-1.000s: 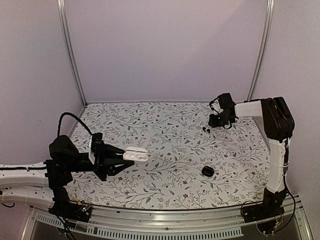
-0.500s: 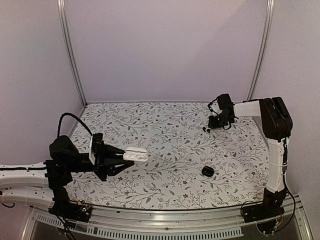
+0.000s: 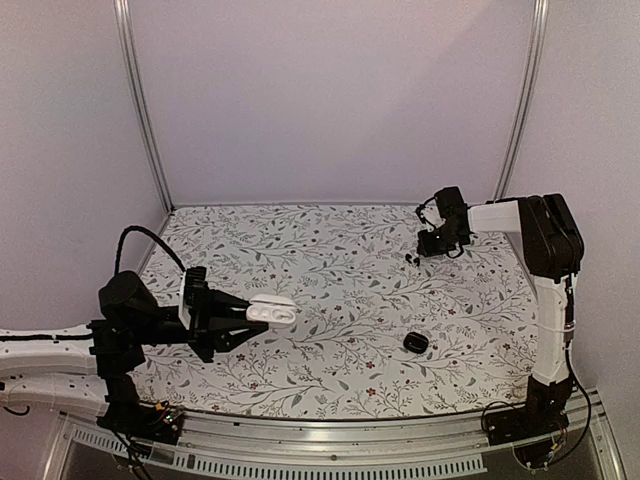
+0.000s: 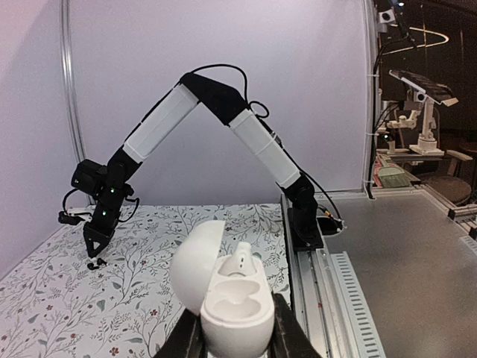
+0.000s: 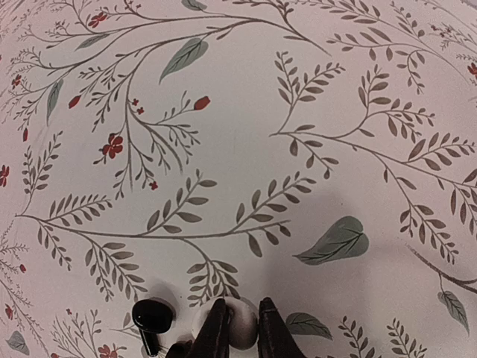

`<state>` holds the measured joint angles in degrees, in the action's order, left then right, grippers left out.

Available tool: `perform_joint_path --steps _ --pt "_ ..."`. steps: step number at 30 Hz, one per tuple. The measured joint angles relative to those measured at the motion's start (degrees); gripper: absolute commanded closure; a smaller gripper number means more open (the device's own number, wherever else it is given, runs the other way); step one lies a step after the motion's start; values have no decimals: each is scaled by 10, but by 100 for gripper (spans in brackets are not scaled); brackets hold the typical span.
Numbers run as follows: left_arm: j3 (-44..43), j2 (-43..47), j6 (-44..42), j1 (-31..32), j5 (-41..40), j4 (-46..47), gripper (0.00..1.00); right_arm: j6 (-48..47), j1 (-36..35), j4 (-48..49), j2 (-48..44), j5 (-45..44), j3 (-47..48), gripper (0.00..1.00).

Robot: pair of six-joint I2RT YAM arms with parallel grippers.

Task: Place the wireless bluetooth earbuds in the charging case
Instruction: Pick up the left earbud from the center of the board.

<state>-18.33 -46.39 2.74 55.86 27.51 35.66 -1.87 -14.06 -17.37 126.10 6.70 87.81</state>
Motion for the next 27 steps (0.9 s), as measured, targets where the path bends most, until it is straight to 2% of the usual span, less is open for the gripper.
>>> perform_joint_path --steps 11,23,27 --pt "0 0 -1 0 -2 0 100 -6 3 3 0 11 0 98" --pt "0 3 -2 0 -10 -5 100 -5 3 2 -31 11 -13 100" --pt "0 3 -2 0 -10 -5 100 -3 3 9 -68 39 -33 100"
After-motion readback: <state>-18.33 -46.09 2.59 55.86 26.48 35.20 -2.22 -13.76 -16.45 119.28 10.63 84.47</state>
